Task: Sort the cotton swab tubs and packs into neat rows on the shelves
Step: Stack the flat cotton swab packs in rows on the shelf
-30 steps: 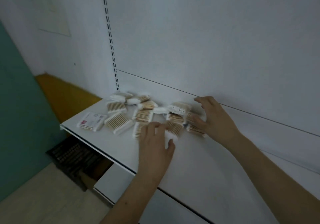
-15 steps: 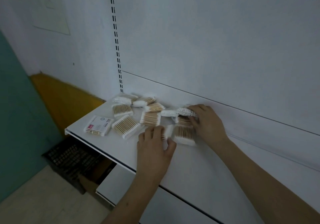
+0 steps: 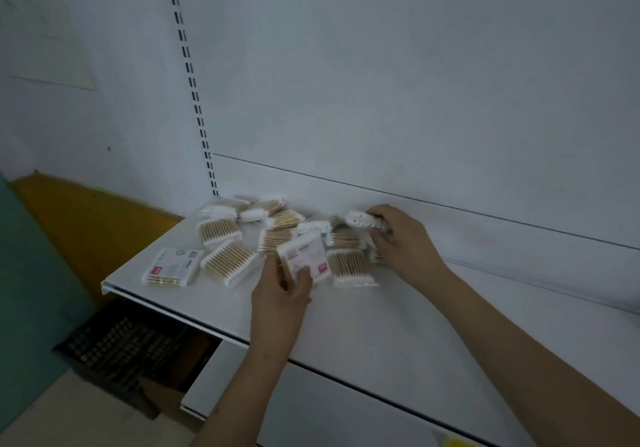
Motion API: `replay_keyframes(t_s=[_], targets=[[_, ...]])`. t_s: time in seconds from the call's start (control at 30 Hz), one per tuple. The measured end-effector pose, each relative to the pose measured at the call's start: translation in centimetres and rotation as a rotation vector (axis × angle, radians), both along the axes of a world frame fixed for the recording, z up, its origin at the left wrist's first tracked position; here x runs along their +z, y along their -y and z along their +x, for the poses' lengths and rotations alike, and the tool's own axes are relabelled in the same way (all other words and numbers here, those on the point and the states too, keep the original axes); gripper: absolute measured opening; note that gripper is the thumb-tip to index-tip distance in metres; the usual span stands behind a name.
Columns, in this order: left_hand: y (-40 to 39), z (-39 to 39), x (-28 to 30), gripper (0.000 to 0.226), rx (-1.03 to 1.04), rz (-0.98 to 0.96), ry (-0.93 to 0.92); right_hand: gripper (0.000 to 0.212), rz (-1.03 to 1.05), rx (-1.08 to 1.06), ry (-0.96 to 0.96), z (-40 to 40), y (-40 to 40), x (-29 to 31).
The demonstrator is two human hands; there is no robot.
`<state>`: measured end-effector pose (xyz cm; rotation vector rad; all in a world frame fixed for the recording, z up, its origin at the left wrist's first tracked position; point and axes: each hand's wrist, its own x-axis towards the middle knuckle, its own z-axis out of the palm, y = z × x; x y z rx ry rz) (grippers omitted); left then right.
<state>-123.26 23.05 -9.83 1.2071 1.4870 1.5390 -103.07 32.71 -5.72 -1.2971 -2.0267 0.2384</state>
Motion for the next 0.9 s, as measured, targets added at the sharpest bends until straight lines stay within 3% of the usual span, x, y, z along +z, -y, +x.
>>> replay_keyframes(t_s=[0.23, 0.37, 0.5, 0.63, 0.8, 0.9], targets=[[-0.4, 1.2, 2.5, 0.024, -0.025, 0.054, -0.013, 0.012, -0.073, -0.139, -0.31, 4.0, 3.1, 2.0], [-0.9, 4.3, 4.5, 0.023, -0.134, 0.118, -0.177, 0.011, -0.147, -0.161, -0.539, 8.3, 6.3, 3.1], [-0.9, 9.5, 5.9, 0.022, -0.301, 0.211, -0.299, 0.018, -0.133, -0.212, -0.603, 14.0, 11.1, 4.5], [-1.0, 16.7, 6.0, 0.017, -0.559, 0.245, -0.315, 0.019, -0.101, -0.369, -0.542, 20.7, 16.1, 5.1], [-0.3, 26.4, 5.5, 0.023, -0.886, 0.219, -0.369, 0.022, -0.09, -0.683, 0.039, 30.1, 22.3, 3.7], [0.3, 32.1, 4.9, 0.022, -0.963, 0.256, -0.428, 0.021, -0.083, -0.754, 0.117, 34.9, 25.0, 2.8]])
